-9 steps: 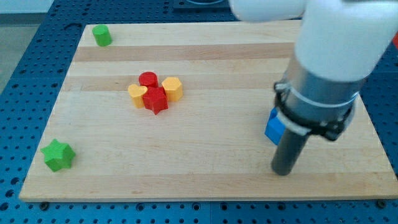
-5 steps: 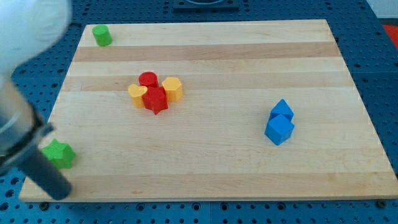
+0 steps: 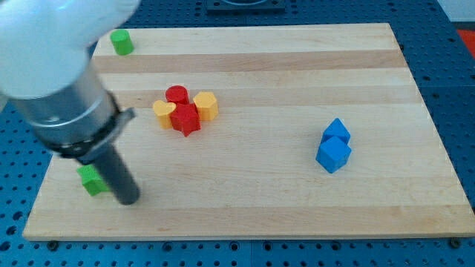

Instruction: Move the green star towards the bottom center

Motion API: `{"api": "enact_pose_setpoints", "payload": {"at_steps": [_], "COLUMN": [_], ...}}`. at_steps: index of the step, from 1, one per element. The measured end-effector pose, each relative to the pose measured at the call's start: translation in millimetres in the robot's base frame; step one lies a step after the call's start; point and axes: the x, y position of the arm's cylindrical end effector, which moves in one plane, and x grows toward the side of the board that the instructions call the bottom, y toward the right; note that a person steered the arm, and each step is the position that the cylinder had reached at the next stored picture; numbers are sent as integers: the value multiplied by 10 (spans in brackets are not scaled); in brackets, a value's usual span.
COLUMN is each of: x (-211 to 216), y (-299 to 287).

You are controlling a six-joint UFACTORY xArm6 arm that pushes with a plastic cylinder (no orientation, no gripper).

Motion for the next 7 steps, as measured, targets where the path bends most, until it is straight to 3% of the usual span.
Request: {"api": "enact_pose_setpoints", "payload": {"at_steps": [1, 2, 3, 4, 6, 7], "x": [70, 303, 238, -172, -330, -388], "y": [-195, -745, -1293, -1361, -28, 169]}}
